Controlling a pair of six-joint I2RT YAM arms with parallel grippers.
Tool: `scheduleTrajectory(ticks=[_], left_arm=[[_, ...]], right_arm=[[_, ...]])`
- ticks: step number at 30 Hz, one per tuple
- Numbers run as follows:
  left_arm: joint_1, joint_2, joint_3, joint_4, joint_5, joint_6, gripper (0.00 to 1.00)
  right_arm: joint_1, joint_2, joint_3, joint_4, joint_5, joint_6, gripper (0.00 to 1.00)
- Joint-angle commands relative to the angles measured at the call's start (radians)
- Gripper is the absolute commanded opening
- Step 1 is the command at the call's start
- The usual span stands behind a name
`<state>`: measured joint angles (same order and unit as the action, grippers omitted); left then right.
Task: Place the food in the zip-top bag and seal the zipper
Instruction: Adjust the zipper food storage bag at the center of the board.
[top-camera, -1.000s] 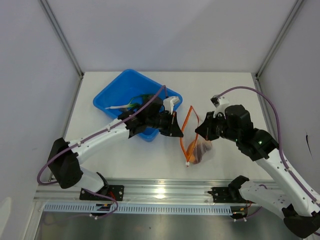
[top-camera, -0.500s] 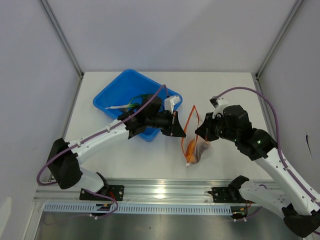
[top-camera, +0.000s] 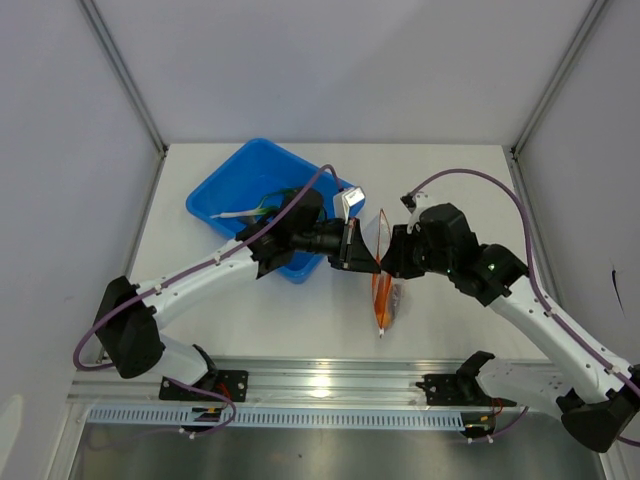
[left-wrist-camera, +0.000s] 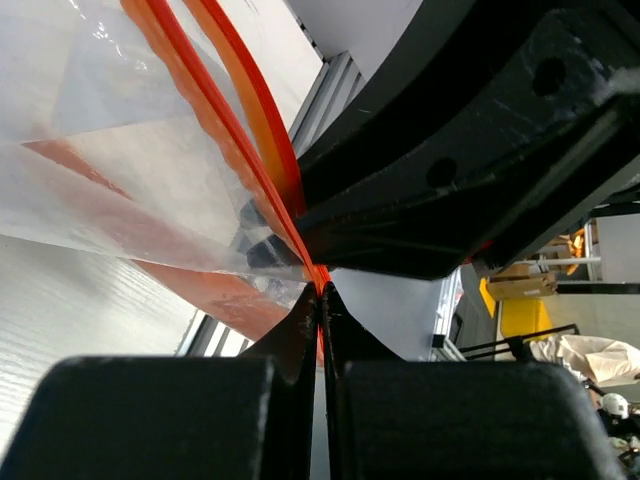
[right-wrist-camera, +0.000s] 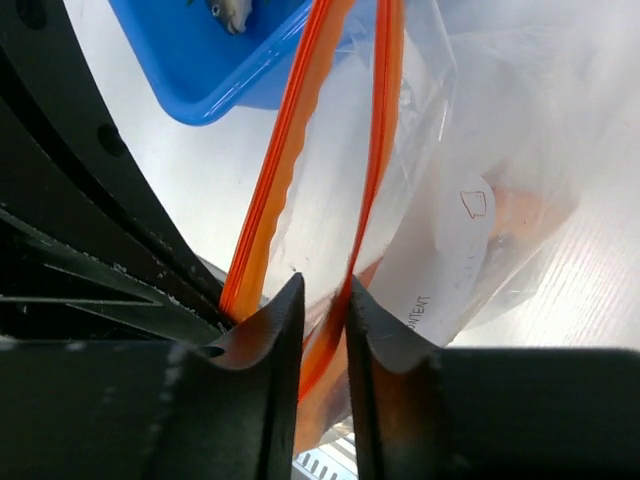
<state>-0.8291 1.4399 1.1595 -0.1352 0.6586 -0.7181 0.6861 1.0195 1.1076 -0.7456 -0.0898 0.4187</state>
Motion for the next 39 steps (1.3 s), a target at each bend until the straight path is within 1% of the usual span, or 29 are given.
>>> scheduleTrajectory(ticks=[1,2,3,4,6,8,9,11,13,14,15,16,19,23,27,28,29,30,31,32,34,35,36,38,39], left_arm=[[-0.01,-0.021,0.016,0.063,0.018,-0.038,0.0],[-0.011,-0.021,0.019,0.063,0.015,-0.041,0.01],[-0.011,-0.022,0.02,0.063,0.012,-0.044,0.01],[-0.015,-0.022,0.022,0.069,0.006,-0.046,0.01],[-0.018,-0.022,0.022,0.075,0.001,-0.052,0.01],[-0.019,-0.018,0.029,0.08,-0.004,-0.057,0.01],[-0.021,-0.016,0.031,0.082,-0.002,-0.058,0.01],[-0.021,-0.015,0.032,0.083,-0.004,-0.058,0.01],[-0.021,-0.018,0.029,0.083,-0.004,-0.058,0.01],[-0.021,-0.021,0.028,0.082,-0.004,-0.057,0.01],[-0.021,-0.022,0.028,0.079,-0.005,-0.053,0.0],[-0.021,-0.027,0.026,0.066,-0.008,-0.046,0.01],[-0.021,-0.039,0.009,0.042,-0.033,-0.021,0.01],[-0.021,-0.055,-0.021,-0.045,-0.083,0.023,0.01],[-0.021,-0.023,-0.034,-0.095,-0.117,0.042,0.01],[-0.019,-0.018,-0.034,-0.095,-0.117,0.045,0.03],[-0.019,-0.013,-0.031,-0.095,-0.119,0.045,0.09],[-0.019,-0.015,-0.029,-0.095,-0.132,0.045,0.27],[-0.019,-0.019,-0.03,-0.093,-0.132,0.048,0.35],[-0.019,-0.025,-0.026,-0.093,-0.137,0.052,0.48],[-0.019,-0.053,-0.021,-0.107,-0.162,0.074,0.62],[-0.019,-0.064,-0.018,-0.116,-0.171,0.081,0.75],[-0.018,-0.075,-0.009,-0.13,-0.194,0.092,0.79],[-0.016,-0.117,-0.006,-0.171,-0.22,0.115,0.84],[-0.013,-0.136,-0.009,-0.181,-0.234,0.121,0.85]], right_arm=[[0.038,0.02,0.076,-0.034,0.087,0.025,0.27],[0.05,0.025,0.086,-0.056,0.096,0.032,0.29],[0.062,0.031,0.095,-0.067,0.148,0.04,0.32],[0.081,0.043,0.115,-0.08,0.163,0.046,0.35],[0.104,0.059,0.136,-0.118,0.191,0.066,0.36],[0.15,0.086,0.164,-0.156,0.251,0.087,0.38],[0.167,0.096,0.17,-0.169,0.304,0.097,0.38],[0.2,0.12,0.184,-0.211,0.352,0.114,0.38],[0.208,0.132,0.182,-0.239,0.404,0.123,0.32],[0.21,0.142,0.173,-0.244,0.413,0.126,0.28],[0.213,0.143,0.172,-0.247,0.427,0.132,0.09],[0.217,0.142,0.172,-0.254,0.456,0.138,0.0],[0.231,0.117,0.182,-0.258,0.504,0.141,0.0],[0.253,0.077,0.222,-0.255,0.553,0.114,0.0],[0.25,0.063,0.219,-0.225,0.527,0.088,0.0],[0.25,0.07,0.216,-0.221,0.524,0.085,0.0],[0.25,0.074,0.213,-0.221,0.522,0.088,0.0],[0.25,0.079,0.204,-0.212,0.518,0.088,0.0],[0.25,0.079,0.198,-0.209,0.516,0.089,0.0],[0.25,0.079,0.193,-0.204,0.515,0.089,0.0],[0.251,0.074,0.19,-0.198,0.515,0.088,0.0],[0.25,0.073,0.189,-0.195,0.515,0.081,0.0],[0.248,0.073,0.19,-0.192,0.515,0.078,0.0],[0.24,0.074,0.19,-0.19,0.516,0.068,0.0],[0.237,0.076,0.19,-0.186,0.516,0.065,0.0]])
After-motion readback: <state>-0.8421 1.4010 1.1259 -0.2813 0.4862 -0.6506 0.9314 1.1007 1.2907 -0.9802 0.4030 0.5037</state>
